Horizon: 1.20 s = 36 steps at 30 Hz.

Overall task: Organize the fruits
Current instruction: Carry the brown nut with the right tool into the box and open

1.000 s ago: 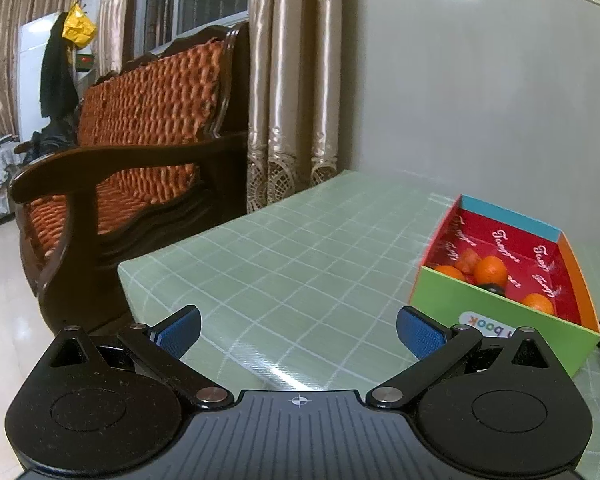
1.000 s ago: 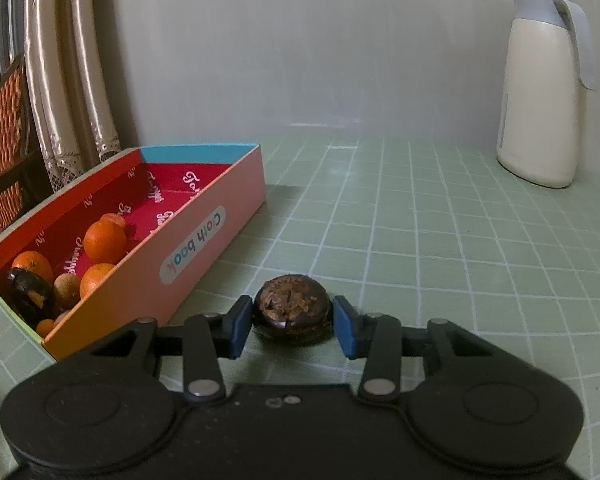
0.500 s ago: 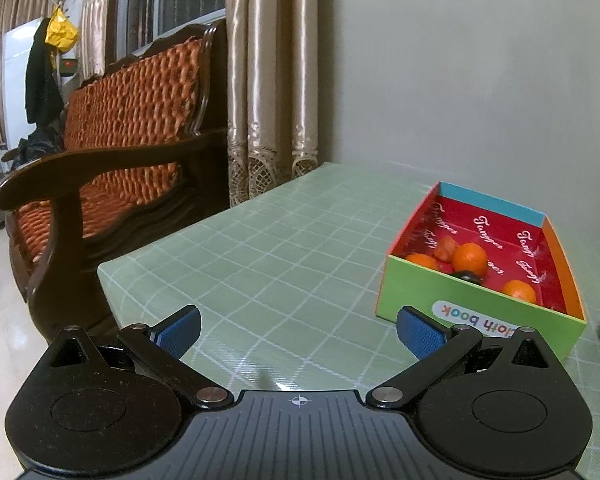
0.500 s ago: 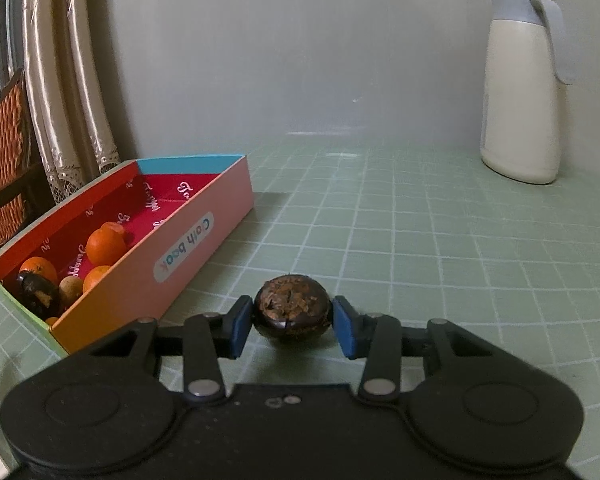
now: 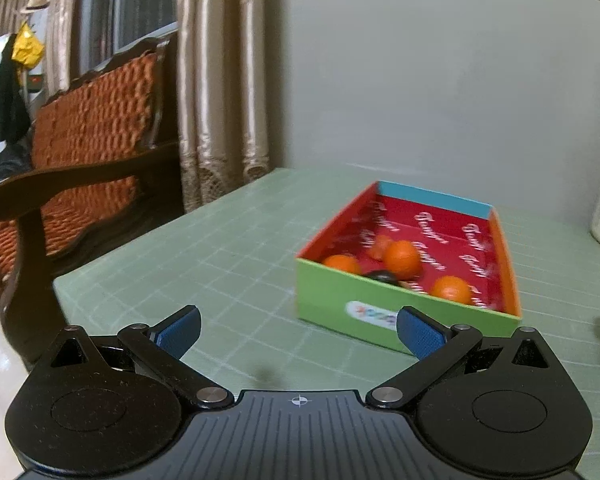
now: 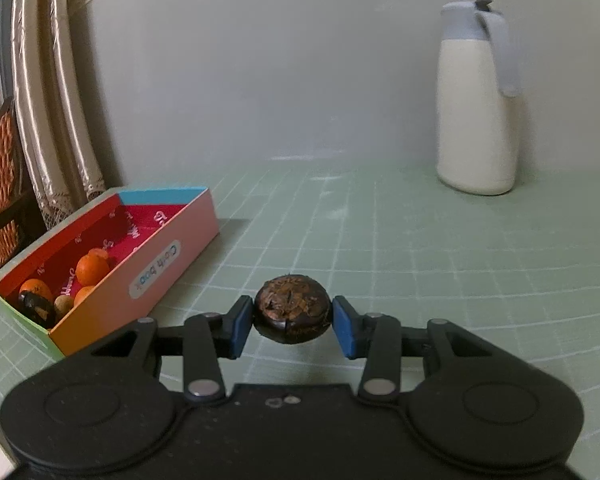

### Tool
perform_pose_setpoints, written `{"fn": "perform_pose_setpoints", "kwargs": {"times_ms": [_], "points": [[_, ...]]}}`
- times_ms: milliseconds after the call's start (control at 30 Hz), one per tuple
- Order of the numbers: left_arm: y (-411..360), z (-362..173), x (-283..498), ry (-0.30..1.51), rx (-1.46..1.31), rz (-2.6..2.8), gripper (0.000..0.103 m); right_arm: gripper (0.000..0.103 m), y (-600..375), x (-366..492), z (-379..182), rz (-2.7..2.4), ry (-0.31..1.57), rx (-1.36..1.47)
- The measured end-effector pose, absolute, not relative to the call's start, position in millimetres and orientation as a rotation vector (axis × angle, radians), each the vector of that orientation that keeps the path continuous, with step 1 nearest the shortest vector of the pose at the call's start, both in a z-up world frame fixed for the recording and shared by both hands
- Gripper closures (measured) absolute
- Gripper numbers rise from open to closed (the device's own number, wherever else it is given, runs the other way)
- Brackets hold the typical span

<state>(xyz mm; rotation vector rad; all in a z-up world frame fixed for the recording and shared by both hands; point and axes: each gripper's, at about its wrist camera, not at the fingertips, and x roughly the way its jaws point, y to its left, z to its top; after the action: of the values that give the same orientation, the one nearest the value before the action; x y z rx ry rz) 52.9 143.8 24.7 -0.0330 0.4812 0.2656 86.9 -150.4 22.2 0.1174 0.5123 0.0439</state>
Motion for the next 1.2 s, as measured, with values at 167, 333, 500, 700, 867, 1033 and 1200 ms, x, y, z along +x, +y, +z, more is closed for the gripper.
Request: {"fn": "perform_pose_setpoints", "kwargs": {"times_ms": [167,333,500,700,867,1033,1200], "points": [[118,26,57,0.479,-0.001,0.221,0.000,0.061,-169,72,31,0.019,0.486,0.131],[92,26,58,0.470,0.033,0.179,0.000,0.061,-179,58,41,0.004,0.453,0.123],[81,29,54,0.462,0.025,0.159,0.000,0.061,-176,54,51,0.023,0.435,0.115],[83,31,53,0.456,0.007,0.161,0.000,0.061,-154,58,57,0.076,0.434,0.090],[97,32,50,0.450,-0.005,0.190,0.000,0.061,-122,66,63,0.141,0.428,0.050],[125,32,48,0.462,-0.049,0.264,0.000,0.061,-91,73,66,0.204,0.428,0.022],[156,28,46,0.482,-0.108,0.328,0.000,0.061,-64,80,67,0.257,0.437,-0.002]]}}
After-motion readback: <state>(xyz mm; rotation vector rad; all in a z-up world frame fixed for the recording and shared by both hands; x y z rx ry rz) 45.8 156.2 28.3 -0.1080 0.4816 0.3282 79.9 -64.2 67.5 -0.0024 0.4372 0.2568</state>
